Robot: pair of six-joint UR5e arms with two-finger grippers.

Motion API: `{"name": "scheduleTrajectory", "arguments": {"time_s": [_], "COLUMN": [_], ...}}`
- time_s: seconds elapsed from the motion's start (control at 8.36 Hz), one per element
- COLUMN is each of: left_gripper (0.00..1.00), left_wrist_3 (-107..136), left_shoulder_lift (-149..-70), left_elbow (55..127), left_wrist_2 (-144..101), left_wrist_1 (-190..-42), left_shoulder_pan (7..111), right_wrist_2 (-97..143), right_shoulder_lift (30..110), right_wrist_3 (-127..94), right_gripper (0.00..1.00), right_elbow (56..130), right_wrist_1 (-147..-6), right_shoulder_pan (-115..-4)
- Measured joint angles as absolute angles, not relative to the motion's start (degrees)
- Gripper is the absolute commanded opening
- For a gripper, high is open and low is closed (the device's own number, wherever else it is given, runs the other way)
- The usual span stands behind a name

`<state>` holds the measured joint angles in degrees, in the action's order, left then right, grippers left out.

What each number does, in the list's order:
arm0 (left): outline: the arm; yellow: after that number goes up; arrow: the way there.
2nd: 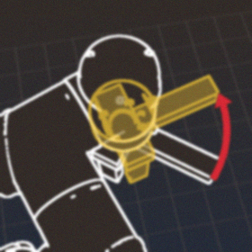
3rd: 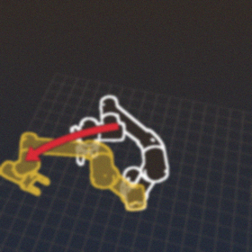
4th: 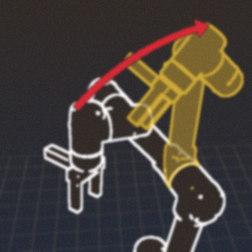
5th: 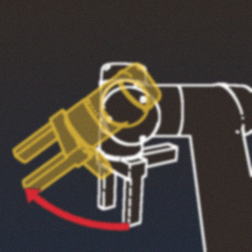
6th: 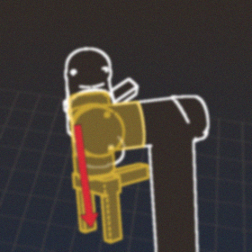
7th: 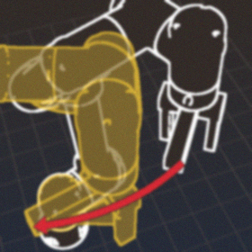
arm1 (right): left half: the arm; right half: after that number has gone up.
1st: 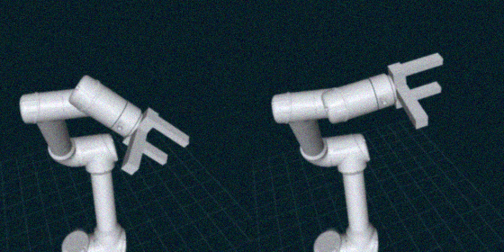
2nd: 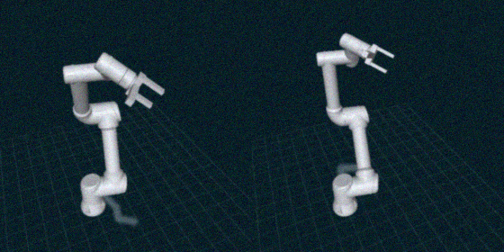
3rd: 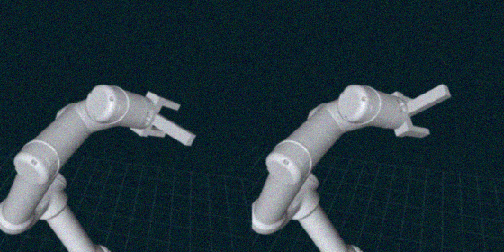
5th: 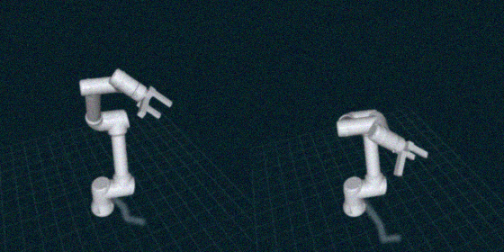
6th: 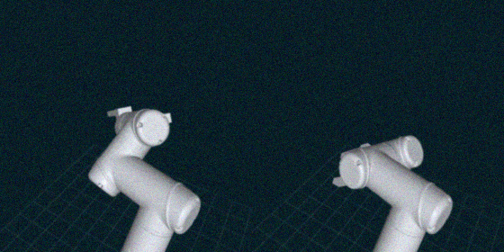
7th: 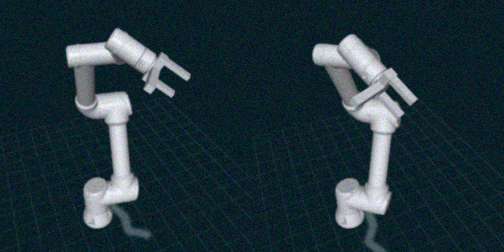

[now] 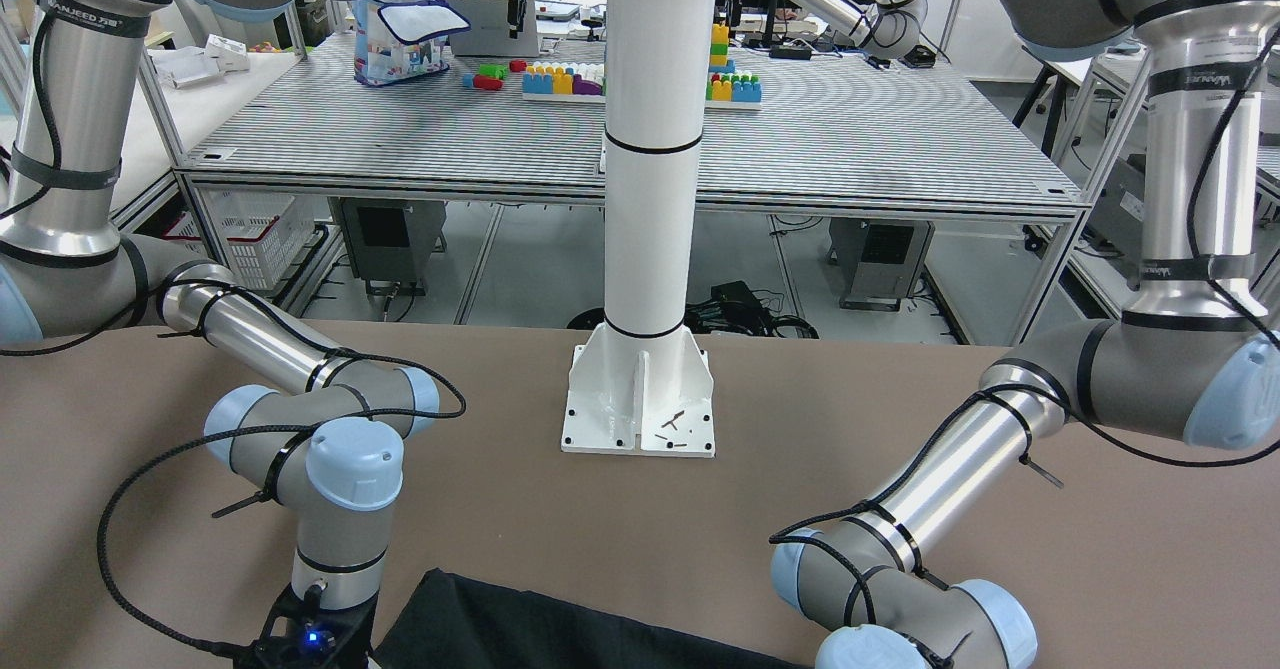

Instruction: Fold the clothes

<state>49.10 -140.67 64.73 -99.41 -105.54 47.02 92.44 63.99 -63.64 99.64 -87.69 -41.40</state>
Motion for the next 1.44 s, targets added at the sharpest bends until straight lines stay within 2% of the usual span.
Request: {"name": "scheduleTrajectory", "arguments": {"time_s": [0.48, 0.6, 0.72, 0.84, 0.96, 1.44], "left_gripper": [0.0, 0.0, 0.17, 0.9, 1.0, 1.0], "left_wrist_3": [45.3, 44.3, 43.5, 43.1, 42.9, 40.9], "left_shoulder_lift": [-140.5, -140.5, -140.5, -140.5, -140.5, -137.9], "left_elbow": [64.9, 64.8, 64.5, 64.1, 64.0, 66.1], "left_wrist_2": [-101.7, -102.4, -102.8, -103.0, -103.1, -108.0], "left_wrist_1": [-106.2, -106.3, -106.3, -106.3, -106.3, -111.2], "left_shoulder_pan": [48.8, 49.5, 49.9, 50.1, 50.1, 50.7], "right_wrist_2": [95.9, 96.0, 96.0, 96.1, 96.0, 96.8], "right_shoulder_lift": [64.5, 64.7, 64.9, 65.0, 65.1, 64.9], "right_wrist_3": [-58.5, -58.1, -58.0, -57.9, -57.9, -57.3], "right_gripper": [0.0, 0.03, 0.55, 0.94, 0.94, 0.94], "right_elbow": [99.2, 99.1, 98.6, 98.1, 97.7, 98.7], "right_wrist_1": [-87.0, -87.0, -87.0, -86.9, -86.9, -85.7], "right_shoulder_pan": [-44.9, -45.1, -45.2, -45.1, -45.2, -45.2]}}
